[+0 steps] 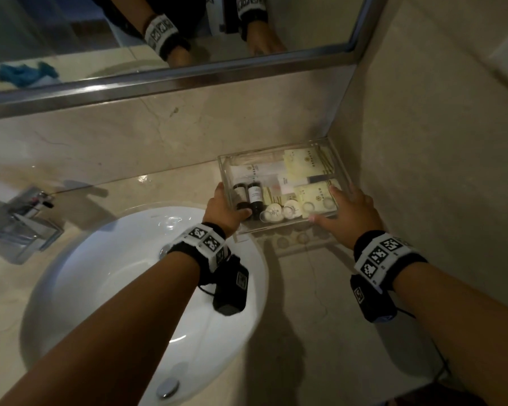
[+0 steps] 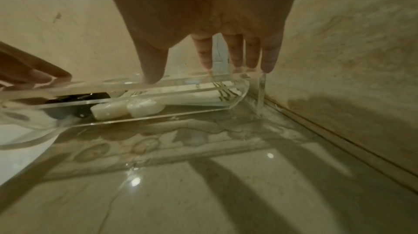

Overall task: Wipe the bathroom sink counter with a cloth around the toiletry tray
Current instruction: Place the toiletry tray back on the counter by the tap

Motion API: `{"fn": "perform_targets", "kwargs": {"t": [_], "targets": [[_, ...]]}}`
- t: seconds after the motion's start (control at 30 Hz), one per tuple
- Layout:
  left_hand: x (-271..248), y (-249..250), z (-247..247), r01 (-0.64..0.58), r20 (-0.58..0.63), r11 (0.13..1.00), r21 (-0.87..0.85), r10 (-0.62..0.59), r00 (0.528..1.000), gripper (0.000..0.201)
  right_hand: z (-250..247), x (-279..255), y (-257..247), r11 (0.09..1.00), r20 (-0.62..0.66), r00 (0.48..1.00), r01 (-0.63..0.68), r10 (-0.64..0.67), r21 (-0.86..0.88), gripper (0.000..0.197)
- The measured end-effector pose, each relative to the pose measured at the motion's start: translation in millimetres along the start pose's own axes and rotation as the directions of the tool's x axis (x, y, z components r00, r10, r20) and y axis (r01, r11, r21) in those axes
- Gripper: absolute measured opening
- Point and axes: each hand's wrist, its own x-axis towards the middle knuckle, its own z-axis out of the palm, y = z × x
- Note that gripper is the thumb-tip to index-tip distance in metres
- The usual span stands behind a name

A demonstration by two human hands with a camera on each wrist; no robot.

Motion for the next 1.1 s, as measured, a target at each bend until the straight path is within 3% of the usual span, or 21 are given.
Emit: {"fn": "perform_targets", "kwargs": {"t": [0.13, 0.27, 0.47, 0.93, 1.1], "targets": [[-31, -4, 5, -0.171, 0.039, 0.947, 0.273, 0.167, 0.985, 0.098, 5, -3, -5, 0.973, 0.022, 0.982, 0.191, -0.19, -0.129, 0.074], [-41, -3, 7, -0.228, 0.031, 0.929, 0.291, 0.229, 0.973, 0.1, 5, 2, -6, 0.959, 0.003, 0.971, 0.237, -0.24, -0.158, 0.068], [-32, 5, 9, -0.194, -0.02, 0.942, 0.273, 0.208, 0.978, 0.096, 5, 11, 1, 0.964, 0.01, 0.975, 0.222, -0.223, -0.148, 0.062], [-19, 20, 12, -0.145, 0.007, 0.947, 0.287, 0.149, 0.989, 0.095, -11, 32, 4, 0.969, 0.067, 0.969, 0.242, -0.239, -0.043, 0.061], [-14, 21, 12, -0.134, 0.007, 0.918, 0.372, 0.141, 0.99, 0.094, -11, 37, 5, 0.973, 0.083, 0.971, 0.228, -0.224, -0.046, 0.06]]}}
